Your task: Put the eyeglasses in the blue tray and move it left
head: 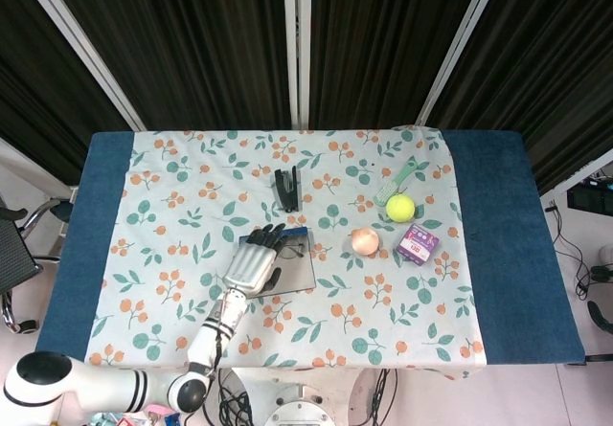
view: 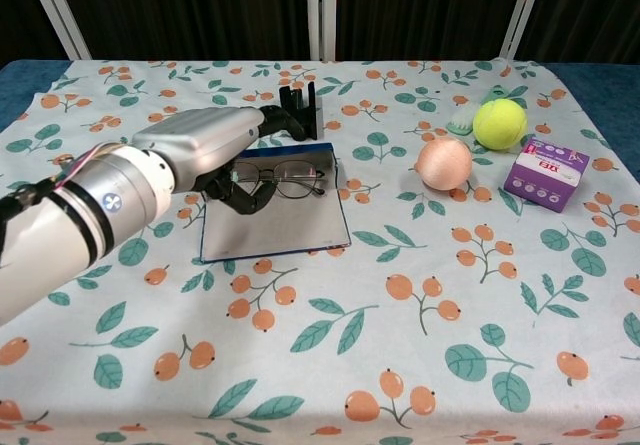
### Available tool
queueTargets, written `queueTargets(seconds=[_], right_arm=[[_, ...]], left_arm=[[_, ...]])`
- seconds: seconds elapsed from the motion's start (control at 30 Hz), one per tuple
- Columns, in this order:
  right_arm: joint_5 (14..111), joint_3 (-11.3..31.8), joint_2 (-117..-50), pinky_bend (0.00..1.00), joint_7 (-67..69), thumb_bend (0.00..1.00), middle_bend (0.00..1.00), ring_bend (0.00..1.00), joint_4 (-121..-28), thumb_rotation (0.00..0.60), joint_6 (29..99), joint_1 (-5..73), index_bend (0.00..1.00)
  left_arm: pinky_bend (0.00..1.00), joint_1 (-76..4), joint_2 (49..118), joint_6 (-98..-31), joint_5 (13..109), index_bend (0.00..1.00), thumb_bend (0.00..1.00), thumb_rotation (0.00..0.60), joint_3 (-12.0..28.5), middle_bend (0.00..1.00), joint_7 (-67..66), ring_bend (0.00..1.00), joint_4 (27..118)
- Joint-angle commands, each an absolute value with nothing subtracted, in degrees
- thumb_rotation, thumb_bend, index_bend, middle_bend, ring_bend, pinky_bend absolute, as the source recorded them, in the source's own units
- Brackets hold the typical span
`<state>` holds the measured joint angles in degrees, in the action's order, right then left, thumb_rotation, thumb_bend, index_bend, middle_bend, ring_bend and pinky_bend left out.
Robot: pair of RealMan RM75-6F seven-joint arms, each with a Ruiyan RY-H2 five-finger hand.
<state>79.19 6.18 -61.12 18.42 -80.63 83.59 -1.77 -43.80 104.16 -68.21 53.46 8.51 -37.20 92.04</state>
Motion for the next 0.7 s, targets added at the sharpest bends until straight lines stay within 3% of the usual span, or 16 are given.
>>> queueTargets(seconds=[0.03, 0.3, 0.7], right_arm=[[79.20, 6.16, -61.23, 0.00, 18.29, 0.21, 0.00, 0.00, -80.53, 0.600, 83.52, -1.73, 0.00], [79.58, 5.98, -61.55, 0.00, 17.75, 0.21, 0.00, 0.00, -80.58, 0.600, 83.83, -1.78, 0.00], [79.49, 6.03, -61.11, 0.00, 17.32, 0.21, 0.00, 0.00, -81.18, 0.600, 84.21, -2.05, 0.00]], left_arm=[[0.13, -41.82, 102.64, -69.43, 55.25, 0.12, 0.39, 0.600, 5.50, 0.02, -37.30, 0.04, 94.65], [0.13, -39.33, 101.95, -68.45, 56.33, 0.17, 0.25, 0.600, 0.81, 0.02, -38.13, 0.04, 96.42], [0.13, -39.08, 104.18, -66.69, 54.54, 0.20, 0.24, 0.600, 3.30, 0.02, -38.63, 0.04, 93.18]])
